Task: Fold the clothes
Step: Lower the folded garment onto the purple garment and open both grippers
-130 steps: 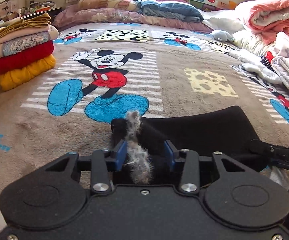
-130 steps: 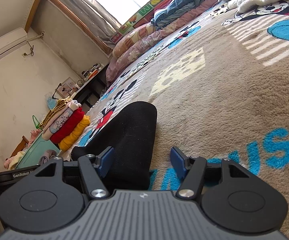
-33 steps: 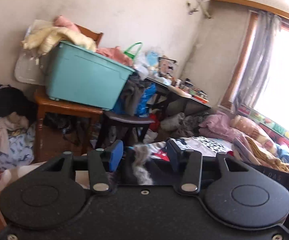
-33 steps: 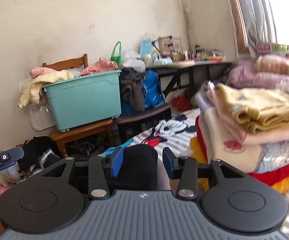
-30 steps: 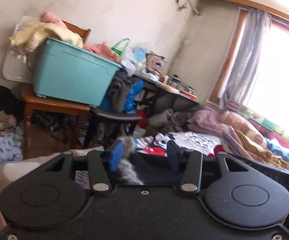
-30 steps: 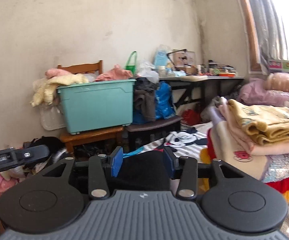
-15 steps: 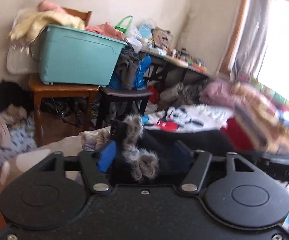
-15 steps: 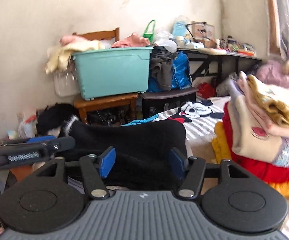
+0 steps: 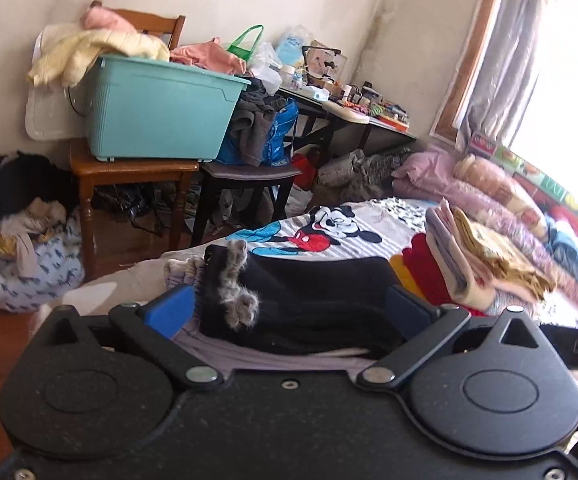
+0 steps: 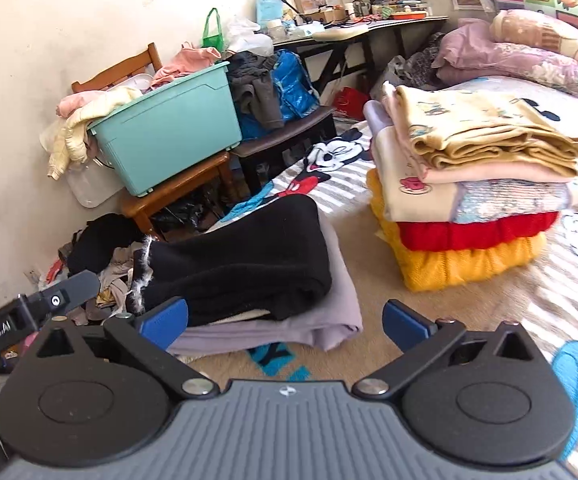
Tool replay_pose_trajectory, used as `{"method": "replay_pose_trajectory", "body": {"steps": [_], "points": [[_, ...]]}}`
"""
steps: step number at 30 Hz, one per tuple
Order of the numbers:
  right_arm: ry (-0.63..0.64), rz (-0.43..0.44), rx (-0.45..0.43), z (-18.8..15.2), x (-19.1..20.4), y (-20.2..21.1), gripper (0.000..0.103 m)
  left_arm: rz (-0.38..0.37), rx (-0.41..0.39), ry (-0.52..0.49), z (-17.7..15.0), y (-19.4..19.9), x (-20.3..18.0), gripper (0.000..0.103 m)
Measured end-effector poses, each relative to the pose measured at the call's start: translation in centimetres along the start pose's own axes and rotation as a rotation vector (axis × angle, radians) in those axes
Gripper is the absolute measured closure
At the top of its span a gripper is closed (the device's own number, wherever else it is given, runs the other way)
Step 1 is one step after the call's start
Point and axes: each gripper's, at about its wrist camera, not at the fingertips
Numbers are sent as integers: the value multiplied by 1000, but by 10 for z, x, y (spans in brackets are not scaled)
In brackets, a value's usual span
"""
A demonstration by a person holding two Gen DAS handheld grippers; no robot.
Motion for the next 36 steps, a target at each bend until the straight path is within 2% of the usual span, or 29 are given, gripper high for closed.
{"method": "replay_pose_trajectory", "body": {"steps": [3,7,9,12,20,28,36], "points": [[15,-46,20,-4,4,15,0,51,21,-41,-4,13,-11,0],[46,-85,6,-12,7,36,0,148,77,0,-5,22,-21,0],[66,-106,-6,-14,9,44,0,175,140,-40,-6,22,-28,0],[86,-124,-15,-16,12,56,0,189,183,-73,-8,26,-36,0],[86,-127,-39,-21,17,91,0,231,125,-39,-11,66,-36,0],[95,-113,-45,-32,27,109,0,181,111,11,-16,89,-41,0],[102,-120,-37,-39,29,115,0,215,91,-36,-18,97,-51,0]]}}
Point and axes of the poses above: each gripper's, at about its wrist camera, not at the fingertips, and y roughly against the way its jaws point, x to its left, z to its top, and after that the axes turned 11 degrees about -z, right-handed
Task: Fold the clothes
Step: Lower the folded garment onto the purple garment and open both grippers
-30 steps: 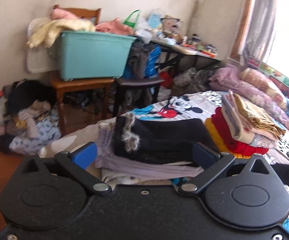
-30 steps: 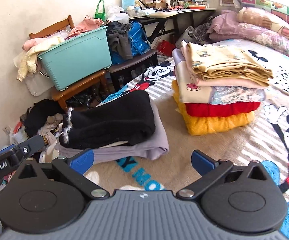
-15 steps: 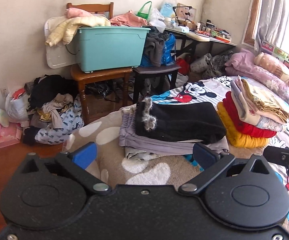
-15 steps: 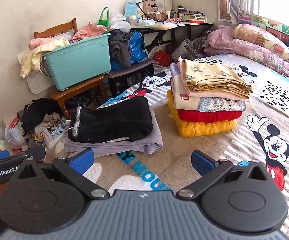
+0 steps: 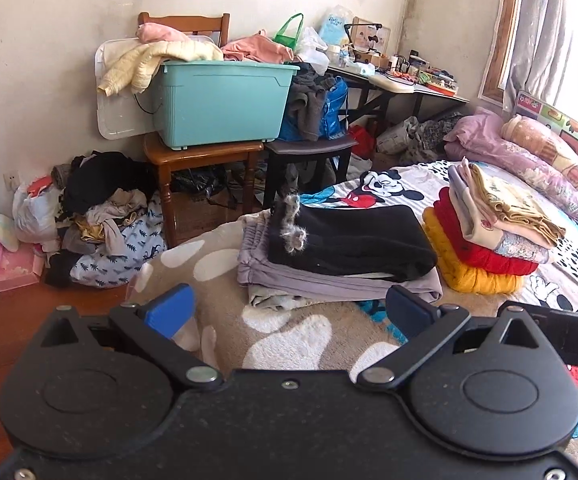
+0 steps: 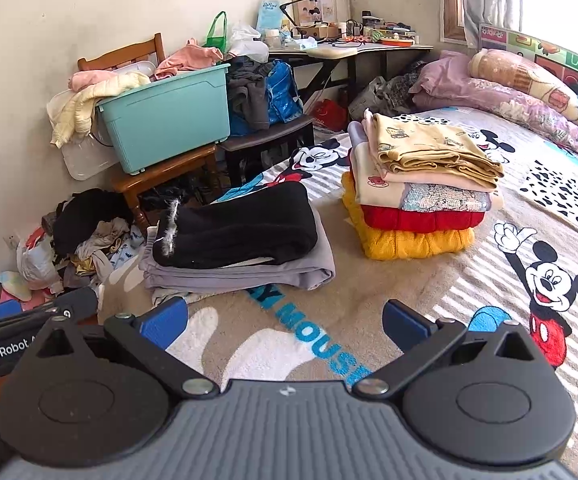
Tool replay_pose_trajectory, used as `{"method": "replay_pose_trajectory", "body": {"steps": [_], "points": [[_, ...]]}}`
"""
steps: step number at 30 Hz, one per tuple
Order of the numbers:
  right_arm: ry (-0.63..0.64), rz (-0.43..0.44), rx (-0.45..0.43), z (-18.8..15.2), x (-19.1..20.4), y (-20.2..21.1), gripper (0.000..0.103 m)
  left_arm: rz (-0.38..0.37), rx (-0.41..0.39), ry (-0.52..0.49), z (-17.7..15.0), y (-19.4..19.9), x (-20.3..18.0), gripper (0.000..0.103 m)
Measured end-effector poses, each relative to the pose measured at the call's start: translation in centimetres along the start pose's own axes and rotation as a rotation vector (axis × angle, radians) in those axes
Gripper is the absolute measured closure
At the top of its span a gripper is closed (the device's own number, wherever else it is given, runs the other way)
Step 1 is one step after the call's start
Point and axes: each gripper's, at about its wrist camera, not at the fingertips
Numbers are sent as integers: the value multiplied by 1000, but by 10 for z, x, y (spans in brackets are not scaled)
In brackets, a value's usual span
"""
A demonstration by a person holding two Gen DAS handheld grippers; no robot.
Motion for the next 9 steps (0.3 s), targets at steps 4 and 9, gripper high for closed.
{"method": "replay_pose_trajectory", "body": {"steps": [4,9], "points": [[-5,-2,0,-2,-3,2,0,10,-11,-24,-1,4,-4,0],[-3,1,0,-3,-4,6,0,28,-38,-60,-3,8,-9,0]]}}
Point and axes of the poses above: each gripper's, at about its wrist camera, not at the fingertips, and y roughly against the way its jaws point, x to its left, z to its top, and after that the axes turned 11 degrees about -z, right-handed
